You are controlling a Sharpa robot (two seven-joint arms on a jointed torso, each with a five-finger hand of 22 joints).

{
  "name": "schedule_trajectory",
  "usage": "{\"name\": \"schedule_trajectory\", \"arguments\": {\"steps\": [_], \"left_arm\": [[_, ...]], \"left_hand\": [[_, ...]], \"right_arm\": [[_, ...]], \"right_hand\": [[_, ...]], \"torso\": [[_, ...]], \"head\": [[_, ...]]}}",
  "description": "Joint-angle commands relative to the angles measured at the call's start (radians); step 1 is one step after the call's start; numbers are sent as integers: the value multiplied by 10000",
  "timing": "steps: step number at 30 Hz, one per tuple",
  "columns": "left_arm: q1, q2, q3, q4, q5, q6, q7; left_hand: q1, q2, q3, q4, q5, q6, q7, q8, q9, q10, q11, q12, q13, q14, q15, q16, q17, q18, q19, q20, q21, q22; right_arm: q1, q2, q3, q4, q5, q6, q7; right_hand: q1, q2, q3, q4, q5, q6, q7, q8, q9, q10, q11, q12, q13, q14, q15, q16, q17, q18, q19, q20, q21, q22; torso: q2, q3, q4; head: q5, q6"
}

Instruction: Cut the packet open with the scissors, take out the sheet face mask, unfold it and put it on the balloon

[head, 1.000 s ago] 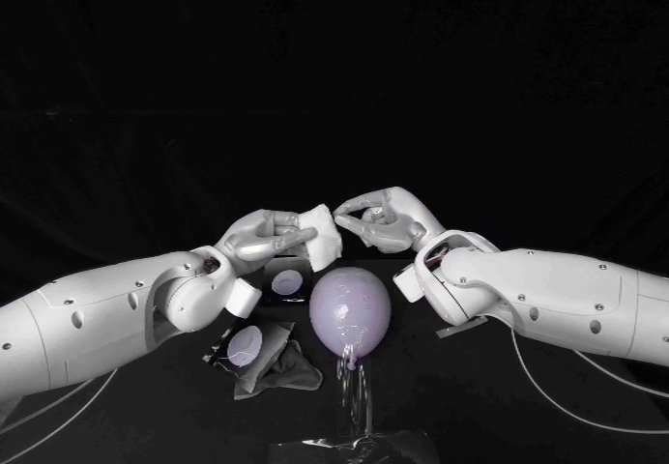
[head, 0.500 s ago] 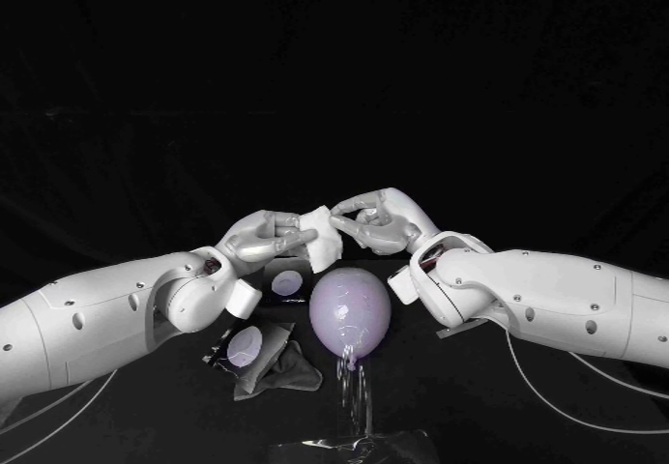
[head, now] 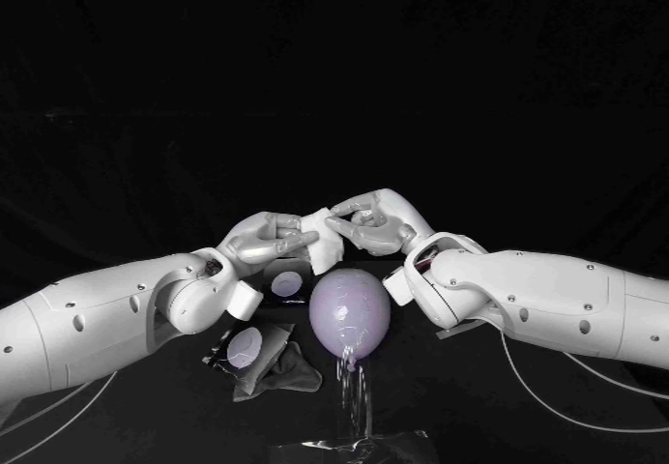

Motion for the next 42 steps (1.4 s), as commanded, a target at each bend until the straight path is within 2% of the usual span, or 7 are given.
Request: {"name": "schedule_trajectory", "arguments": {"steps": [1,5,16,24,29,36,42], "left_arm": [[13,28,15,43,-2,-59,45],[13,31,15,57,16,-116,29],[16,14,15,103,163,-455,-64],[17,3,14,124,403,-749,-226],[18,-16,12,124,482,-1000,-487],[18,-83,9,171,683,-1167,-1340],[18,-113,4,97,780,-1426,-1779]], "left_hand": [[17,94,-15,-71,28,6,28,67,1816,85,6,-20,6,85,-15,46,13,183,-11,-77,57,17],[13,87,-16,-76,27,5,30,66,1821,87,6,-20,6,86,-15,45,18,184,-10,-80,68,24],[-45,-36,-52,-119,28,-14,63,19,1841,87,20,-27,2,81,-10,28,59,184,-19,-103,176,88],[-229,-267,-158,-128,23,-199,256,-338,1665,-301,182,-70,-26,-67,100,-75,132,143,-190,-84,292,169],[-880,-719,-402,393,2,-691,531,-981,1266,-1054,453,-27,-14,-672,389,-392,123,84,-539,120,-43,-8],[-1887,-1478,-1505,1338,23,-1283,779,-1646,826,-1701,707,-3,0,-1498,699,-862,17,153,-820,459,-723,-410],[-1933,-1478,-2269,1601,26,-1336,847,-1689,669,-1845,776,86,24,-1676,767,-1004,-65,212,-746,538,-1076,-643]], "right_arm": [[5,34,7,-6,-253,-86,-96],[5,54,7,-16,-388,-256,-213],[5,29,15,18,-495,-771,-286],[5,-26,38,76,-396,-984,-286],[7,-93,54,100,-258,-1076,-261],[33,-148,68,18,-180,-1119,-243],[61,-145,74,-104,-141,-1146,-253]], "right_hand": [[178,14,57,-158,-36,149,-52,107,62,50,-86,85,45,781,-98,91,1834,-21,86,-42,99,1975],[527,56,222,-542,-35,427,-223,445,304,283,-238,349,151,908,-241,325,2174,-86,256,-184,390,2061],[478,73,459,-739,-35,390,-256,735,613,551,-288,604,251,1005,-305,514,2454,-162,442,-284,718,2157],[371,44,586,-821,-35,379,-288,884,768,723,-319,994,470,1057,-335,629,2627,-216,575,-317,964,2229],[342,46,622,-835,-35,376,-295,918,803,759,-327,1089,527,1057,-342,629,2627,-223,593,-325,997,2238],[309,44,673,-860,-35,372,-306,962,849,792,-337,1132,555,1057,-351,629,2627,-233,616,-334,1040,2251],[300,38,693,-875,-35,369,-310,978,867,806,-341,1162,574,1057,-355,629,2627,-236,625,-338,1057,2255]], "torso": [[7,1,9],[-3,1,8],[0,2,5],[-6,0,4],[-8,-1,8],[2,-2,8],[7,-4,4]], "head": [[3,-17],[10,-27],[32,-35],[31,-53],[47,-50],[59,-38],[39,-33]]}}
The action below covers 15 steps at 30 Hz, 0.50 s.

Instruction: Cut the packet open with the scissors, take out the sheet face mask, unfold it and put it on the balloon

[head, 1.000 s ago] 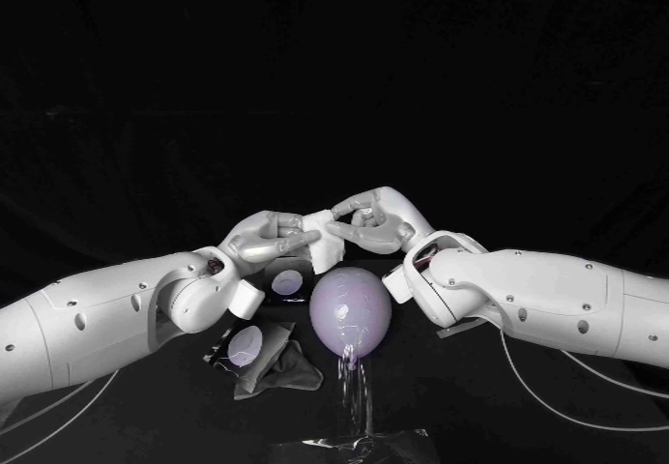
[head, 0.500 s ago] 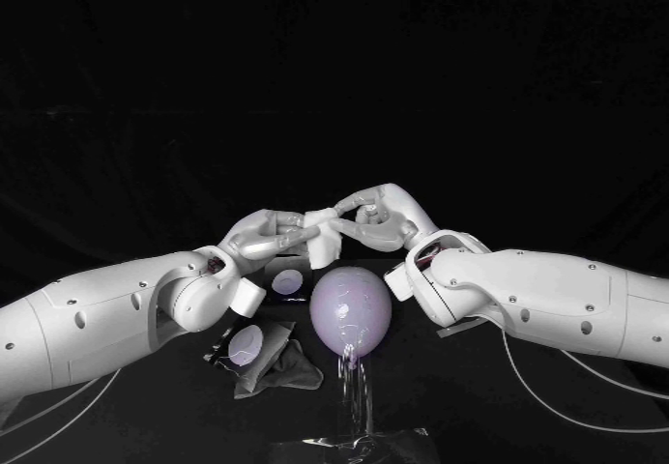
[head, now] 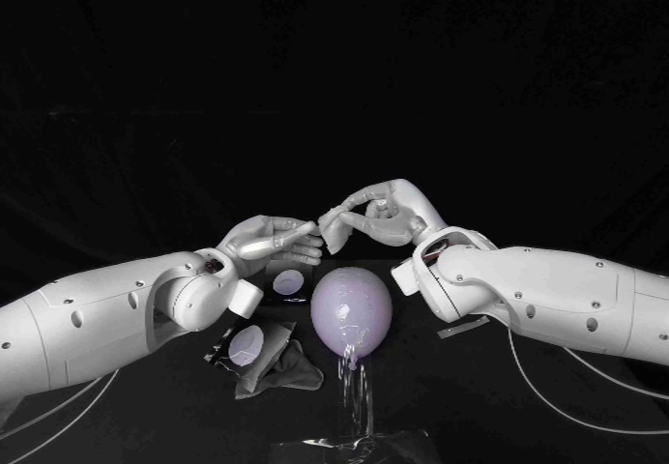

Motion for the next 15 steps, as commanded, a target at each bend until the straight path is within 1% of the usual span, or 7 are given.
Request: {"name": "schedule_trajectory", "arguments": {"steps": [1,8,9,10,11,12,15], "left_arm": [[12,-14,9,-25,264,-381,-635],[10,-143,-7,-10,336,-735,-1102],[8,-178,-14,14,397,-733,-1172],[6,-193,-19,26,430,-726,-1199],[-4,-234,-36,62,536,-693,-1266],[-28,-279,-52,106,676,-628,-1327],[-162,-384,-78,243,1257,-171,-1391]], "left_hand": [[-28,107,-242,24,17,-7,625,-3,-46,-55,19,61,13,-22,-17,-40,-21,191,133,49,-106,-69],[-190,415,-915,60,17,2,635,31,-174,-97,32,118,14,-33,-6,-94,-83,203,357,34,-342,-243],[-381,592,-1087,56,18,2,636,48,-205,-102,28,139,16,4,-12,-86,-92,227,531,-1,-349,-267],[-381,592,-1087,56,18,2,636,48,-205,-102,28,139,16,4,-12,-86,-92,227,531,-1,-349,-267],[-492,791,-1218,36,18,-14,628,61,-241,-124,17,156,15,109,-37,-43,-89,244,871,-91,-292,-269],[-667,926,-1326,80,1,-20,622,78,-263,-138,9,171,16,187,-53,-10,-85,230,1088,-164,-281,-287],[-847,1160,-1466,66,21,-28,615,114,-301,-162,-5,199,18,351,-100,59,-72,237,1453,-279,-308,-343]], "right_arm": [[23,12,13,-70,44,-113,28],[105,221,19,-601,58,-224,34],[123,277,20,-715,59,-238,42],[130,300,20,-761,59,-243,45],[149,362,20,-872,59,-254,53],[167,426,21,-980,58,-262,63],[210,622,22,-1264,27,-283,99]], "right_hand": [[-109,10,62,-1,23,-21,-85,61,676,246,-58,60,30,1044,-61,39,2627,-92,391,-81,79,2268],[-118,4,80,-14,23,-21,-89,76,691,259,-62,81,43,1044,-64,39,2627,-95,399,-84,95,2273],[-118,4,80,-14,23,-21,-89,76,691,259,-62,81,43,1044,-64,39,2627,-95,399,-84,95,2273],[-118,4,80,-14,23,-21,-89,76,691,259,-62,81,43,1044,-64,39,2627,-95,399,-84,95,2273],[-118,4,80,-14,23,-21,-89,76,691,259,-62,81,43,1044,-64,39,2627,-95,399,-84,95,2273],[-123,1,92,-22,23,-21,-91,85,700,262,-64,64,33,1044,-66,39,2627,-95,399,-86,93,2272],[-123,1,92,-22,23,-21,-91,85,700,262,-64,64,33,1044,-66,39,2627,-95,399,-86,93,2272]], "torso": [[9,-7,-1],[0,-3,2],[3,-3,-2],[4,-3,0],[6,-2,1],[9,0,4],[7,0,11]], "head": [[-23,6],[-23,19],[-24,23],[-25,26],[-24,28],[-17,33],[-31,35]]}}
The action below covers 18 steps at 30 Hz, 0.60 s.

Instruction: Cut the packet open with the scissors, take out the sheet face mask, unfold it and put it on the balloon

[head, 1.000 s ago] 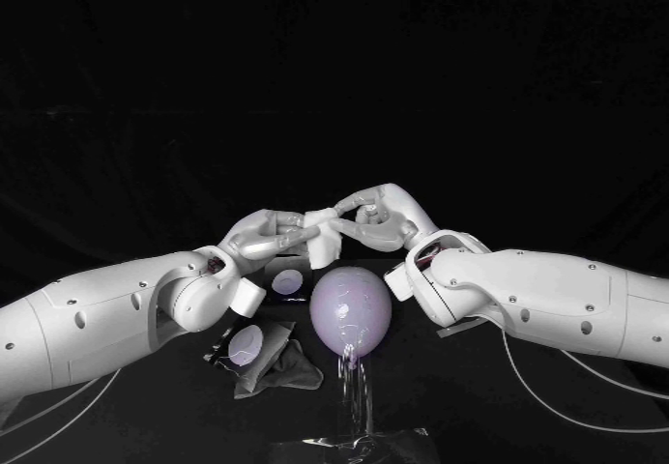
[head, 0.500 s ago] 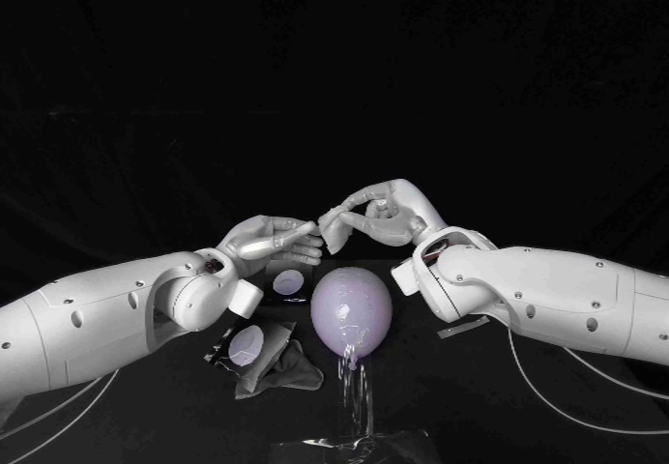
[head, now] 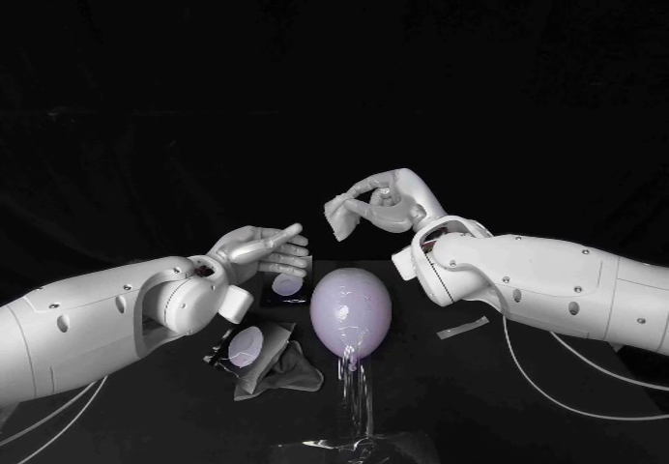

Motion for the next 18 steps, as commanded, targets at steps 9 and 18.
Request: {"name": "schedule_trajectory", "arguments": {"steps": [9,18], "left_arm": [[-485,81,-5,507,3136,2058,256],[-573,481,68,553,5072,2176,1112]], "left_hand": [[-982,1071,-596,21,17,187,525,266,-105,122,-100,239,12,319,-114,86,-41,138,876,-221,-472,-233],[-3042,2448,-1633,27,22,-207,697,165,-355,-120,66,-46,-11,-134,70,-386,-403,133,958,-73,-1332,-226]], "right_arm": [[107,902,13,-1087,-106,-93,175],[118,1359,12,-1338,-224,11,191]], "right_hand": [[-96,30,74,0,25,0,-42,43,707,259,-64,-27,-23,1044,-69,47,2634,-93,400,-57,44,2265],[-97,30,78,-2,24,-2,-42,45,709,257,-64,-51,-37,1044,-70,47,2634,-86,384,-58,14,2256]], "torso": [[18,-27,-4],[32,-42,-29]], "head": [[-31,51],[-15,65]]}}
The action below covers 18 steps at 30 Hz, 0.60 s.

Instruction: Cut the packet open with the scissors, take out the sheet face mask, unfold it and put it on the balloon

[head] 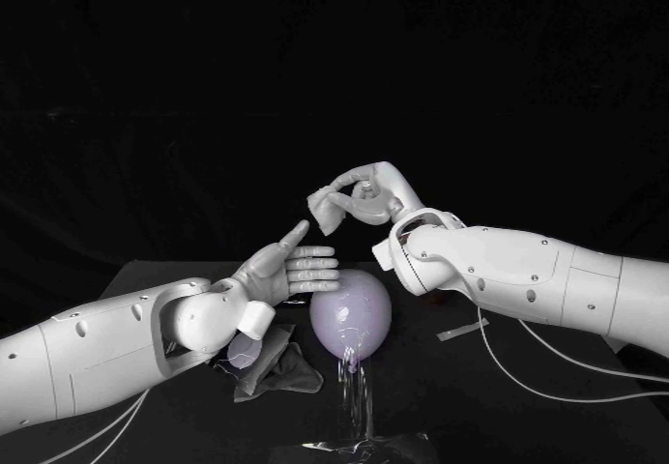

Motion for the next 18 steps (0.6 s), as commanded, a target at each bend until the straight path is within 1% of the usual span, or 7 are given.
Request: {"name": "schedule_trajectory", "arguments": {"steps": [1,3,6,11,12,14,18], "left_arm": [[-7,97,28,-5,1561,484,860],[-11,130,51,-24,1789,441,1061],[-35,179,165,-107,2036,364,1300],[-102,213,341,-204,2285,332,1526],[-112,216,369,-212,2309,340,1546],[-127,220,417,-221,2345,353,1569],[-144,231,478,-250,2385,339,1570]], "left_hand": [[-285,199,-205,0,18,-95,723,-29,-38,-101,36,-63,-4,-82,16,-69,-71,142,42,40,-150,-2],[-398,296,-313,9,20,-140,743,-31,-62,-144,55,-92,-5,-116,35,-108,-110,141,32,57,-234,-3],[-556,521,-458,-1,23,-239,778,-47,-108,-248,93,-139,-9,-195,74,-179,-179,138,-7,95,-379,-4],[-640,708,-602,2,23,-318,803,-49,-150,-328,119,-151,-7,-244,99,-221,-240,140,-21,125,-503,0],[-640,708,-602,2,23,-318,803,-49,-150,-328,119,-151,-7,-244,99,-221,-240,140,-21,125,-503,0],[-656,791,-649,-2,24,-344,822,-47,-167,-361,133,-154,-7,-267,111,-235,-266,141,-16,134,-543,3],[-667,846,-684,-2,25,-356,833,-44,-178,-374,141,-151,-6,-275,117,-239,-281,141,-12,140,-570,5]], "right_arm": [[11,97,7,-22,-188,96,135],[12,127,6,18,-208,141,125],[12,142,4,99,-233,204,112],[12,138,0,240,-261,299,87],[12,133,-2,273,-265,317,83],[12,114,-4,361,-270,358,74],[12,30,-6,601,-298,430,58]], "right_hand": [[-58,69,81,-3,29,28,-39,49,703,235,-43,-50,2,1047,-74,41,2627,-86,389,-60,25,2260],[-58,69,81,-3,29,28,-39,49,703,235,-43,-50,2,1047,-74,41,2627,-86,389,-60,25,2260],[-61,70,89,-6,29,24,-38,52,707,233,-43,-72,-11,1047,-74,41,2627,-83,382,-61,12,2256],[-61,70,89,-6,29,24,-38,52,707,233,-43,-72,-11,1047,-74,41,2627,-83,382,-61,12,2256],[-61,70,89,-6,29,24,-38,52,707,233,-43,-72,-11,1047,-74,41,2627,-83,382,-61,12,2256],[-63,71,98,-11,29,20,-38,55,712,233,-43,-70,-9,1047,-75,41,2627,-82,381,-62,10,2256],[-63,71,98,-11,29,20,-38,55,712,233,-43,-70,-9,1047,-75,41,2627,-82,381,-62,10,2256]], "torso": [[11,-11,-30],[-1,4,-19],[-8,12,-24],[-18,10,-31],[-18,11,-33],[-11,12,-20],[-7,12,-13]], "head": [[-4,7],[3,-2],[13,-12],[0,11],[3,14],[15,17],[21,33]]}}
